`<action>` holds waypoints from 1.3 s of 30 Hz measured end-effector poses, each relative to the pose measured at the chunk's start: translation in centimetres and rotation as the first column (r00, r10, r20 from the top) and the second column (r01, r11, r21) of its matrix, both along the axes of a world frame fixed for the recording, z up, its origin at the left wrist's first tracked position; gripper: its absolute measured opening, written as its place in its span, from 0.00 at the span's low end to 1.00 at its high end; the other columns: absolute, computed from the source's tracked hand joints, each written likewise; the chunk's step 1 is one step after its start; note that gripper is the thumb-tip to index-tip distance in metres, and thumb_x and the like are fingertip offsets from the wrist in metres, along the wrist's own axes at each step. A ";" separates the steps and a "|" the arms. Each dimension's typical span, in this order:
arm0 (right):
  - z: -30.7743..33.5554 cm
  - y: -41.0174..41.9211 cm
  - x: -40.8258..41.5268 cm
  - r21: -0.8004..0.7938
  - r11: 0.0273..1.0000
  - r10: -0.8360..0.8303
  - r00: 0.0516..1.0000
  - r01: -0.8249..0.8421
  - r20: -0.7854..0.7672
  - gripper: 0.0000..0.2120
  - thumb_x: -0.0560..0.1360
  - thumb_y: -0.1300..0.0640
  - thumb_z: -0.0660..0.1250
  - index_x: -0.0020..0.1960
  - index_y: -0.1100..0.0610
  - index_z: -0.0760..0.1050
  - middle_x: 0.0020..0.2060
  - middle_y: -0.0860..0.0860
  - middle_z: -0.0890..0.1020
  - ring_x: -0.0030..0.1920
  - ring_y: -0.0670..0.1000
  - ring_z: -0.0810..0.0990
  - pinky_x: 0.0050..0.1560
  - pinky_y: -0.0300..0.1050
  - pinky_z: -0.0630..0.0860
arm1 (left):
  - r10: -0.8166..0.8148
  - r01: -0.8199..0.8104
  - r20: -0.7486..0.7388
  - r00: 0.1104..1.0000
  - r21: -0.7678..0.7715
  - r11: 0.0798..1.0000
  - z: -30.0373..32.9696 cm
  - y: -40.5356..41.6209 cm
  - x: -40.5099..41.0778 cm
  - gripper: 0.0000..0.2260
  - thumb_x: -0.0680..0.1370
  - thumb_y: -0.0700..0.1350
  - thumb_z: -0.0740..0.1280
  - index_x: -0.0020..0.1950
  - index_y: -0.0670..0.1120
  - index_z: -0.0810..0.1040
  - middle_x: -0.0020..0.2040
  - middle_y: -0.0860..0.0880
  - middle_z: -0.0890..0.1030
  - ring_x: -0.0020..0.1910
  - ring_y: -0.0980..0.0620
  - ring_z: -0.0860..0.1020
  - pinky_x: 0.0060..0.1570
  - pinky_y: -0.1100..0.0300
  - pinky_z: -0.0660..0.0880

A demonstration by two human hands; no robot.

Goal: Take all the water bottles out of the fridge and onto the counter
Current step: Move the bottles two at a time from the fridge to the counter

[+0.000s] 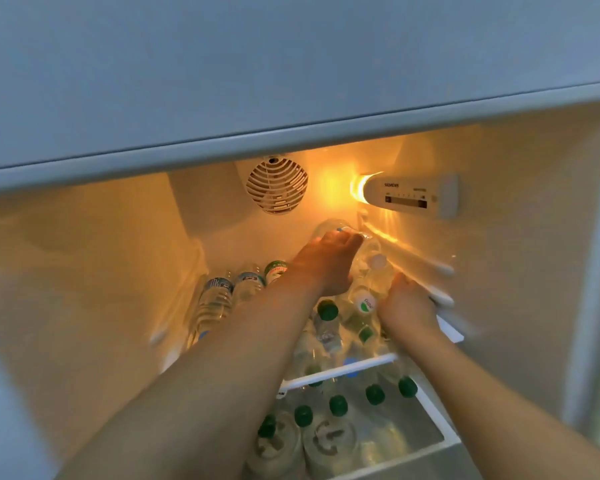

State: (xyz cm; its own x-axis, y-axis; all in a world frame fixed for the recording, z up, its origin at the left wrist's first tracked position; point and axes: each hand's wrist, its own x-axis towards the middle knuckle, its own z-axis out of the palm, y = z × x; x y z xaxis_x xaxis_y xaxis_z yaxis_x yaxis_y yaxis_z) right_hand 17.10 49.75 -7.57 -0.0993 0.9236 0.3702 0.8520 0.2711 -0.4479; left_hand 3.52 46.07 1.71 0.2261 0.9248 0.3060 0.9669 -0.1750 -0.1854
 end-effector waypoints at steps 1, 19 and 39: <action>-0.1 0.4 0.0 0.018 1.000 -0.009 0.999 0.008 0.051 0.13 0.77 0.59 0.59 0.60 0.60 0.71 0.55 0.55 0.79 0.55 0.55 0.79 0.54 0.47 0.75 | -0.015 0.015 0.005 1.000 0.015 1.000 -0.1 1.0 0.3 0.31 0.75 0.46 0.67 0.75 0.51 0.57 0.76 0.49 0.62 0.73 0.42 0.62 0.65 0.46 0.67; 0.5 -1.4 1.5 0.115 0.993 0.081 0.915 -0.038 -0.396 0.17 0.79 0.54 0.62 0.65 0.59 0.67 0.55 0.56 0.77 0.54 0.57 0.77 0.47 0.48 0.73 | -0.159 0.155 0.452 0.878 0.047 0.987 -0.3 1.7 1.3 0.23 0.77 0.53 0.68 0.71 0.57 0.67 0.73 0.50 0.62 0.71 0.46 0.64 0.68 0.49 0.66; 8.5 -8.4 2.7 0.314 0.933 0.215 0.428 0.176 -0.878 0.18 0.79 0.46 0.61 0.63 0.58 0.67 0.58 0.52 0.77 0.58 0.51 0.75 0.58 0.48 0.73 | -0.201 -0.098 0.976 0.083 0.209 0.973 3.6 -10.0 0.6 0.11 0.76 0.50 0.71 0.58 0.55 0.75 0.58 0.50 0.78 0.58 0.46 0.77 0.50 0.48 0.81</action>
State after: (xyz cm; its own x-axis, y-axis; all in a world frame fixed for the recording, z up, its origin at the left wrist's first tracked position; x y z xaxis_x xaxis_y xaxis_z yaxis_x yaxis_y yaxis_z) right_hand 19.84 41.37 0.98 0.4482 0.7334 0.5110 0.0147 0.5655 -0.8246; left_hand 4.16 36.12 5.28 -0.3757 0.8197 0.4323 0.2815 -0.3435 0.8960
